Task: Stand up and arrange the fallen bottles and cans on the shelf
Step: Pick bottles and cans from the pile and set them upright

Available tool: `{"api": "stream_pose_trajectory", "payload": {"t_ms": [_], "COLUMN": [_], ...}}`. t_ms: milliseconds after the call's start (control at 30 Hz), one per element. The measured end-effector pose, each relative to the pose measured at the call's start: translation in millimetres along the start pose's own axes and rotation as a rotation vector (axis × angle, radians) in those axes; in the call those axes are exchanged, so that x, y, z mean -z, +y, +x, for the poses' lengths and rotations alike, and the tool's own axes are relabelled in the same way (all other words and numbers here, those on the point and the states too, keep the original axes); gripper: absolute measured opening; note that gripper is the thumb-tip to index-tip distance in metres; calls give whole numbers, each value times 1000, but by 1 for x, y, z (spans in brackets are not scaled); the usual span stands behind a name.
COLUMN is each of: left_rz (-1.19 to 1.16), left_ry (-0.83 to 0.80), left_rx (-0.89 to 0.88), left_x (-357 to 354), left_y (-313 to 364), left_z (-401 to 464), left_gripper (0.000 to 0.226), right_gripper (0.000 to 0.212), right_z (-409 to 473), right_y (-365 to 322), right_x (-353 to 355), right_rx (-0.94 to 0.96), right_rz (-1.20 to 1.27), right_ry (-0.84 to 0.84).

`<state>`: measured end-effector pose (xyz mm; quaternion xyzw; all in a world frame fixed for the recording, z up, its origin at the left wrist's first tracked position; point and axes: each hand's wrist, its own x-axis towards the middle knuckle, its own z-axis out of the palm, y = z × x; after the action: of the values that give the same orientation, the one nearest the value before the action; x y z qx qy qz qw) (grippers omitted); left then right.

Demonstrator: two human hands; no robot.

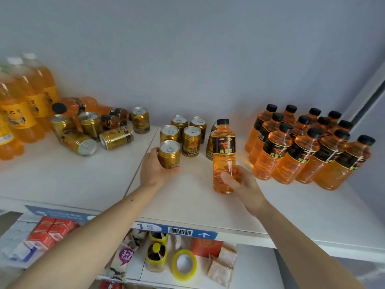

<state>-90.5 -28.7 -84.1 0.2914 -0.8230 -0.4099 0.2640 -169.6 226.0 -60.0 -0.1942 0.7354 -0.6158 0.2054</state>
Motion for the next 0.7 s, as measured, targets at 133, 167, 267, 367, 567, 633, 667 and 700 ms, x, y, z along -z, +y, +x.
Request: {"api": "stream_pose_trajectory", "payload": {"t_ms": [133, 167, 267, 367, 567, 633, 667, 700], "left_rz": [-99, -120, -87, 6, 68, 77, 75, 72], "left_ry": [-139, -176, -175, -70, 24, 30, 32, 38], "left_rx": [-20, -19, -19, -18, -32, -36, -36, -37], "left_x": [6, 10, 16, 14, 9, 9, 9, 8], "left_y": [-5, -8, -11, -6, -6, -6, -6, -6], "left_z": [0, 0, 2, 4, 3, 3, 2, 0], "left_gripper": [90, 85, 78, 78, 81, 81, 82, 84], "right_gripper": [73, 75, 79, 72, 78, 78, 78, 79], "right_z": [-1, -1, -1, -3, -4, -5, -5, -6], "right_y": [1, 1, 1, -1, -4, -3, -2, -2], "right_x": [-1, -1, -4, -10, -15, -15, -14, -14], "right_rx": [6, 3, -3, 3, -15, -23, -25, -26], "right_rz": [18, 19, 19, 28, -14, -23, -28, -32], "right_ry": [8, 16, 36, 50, 85, 97, 101, 105]}}
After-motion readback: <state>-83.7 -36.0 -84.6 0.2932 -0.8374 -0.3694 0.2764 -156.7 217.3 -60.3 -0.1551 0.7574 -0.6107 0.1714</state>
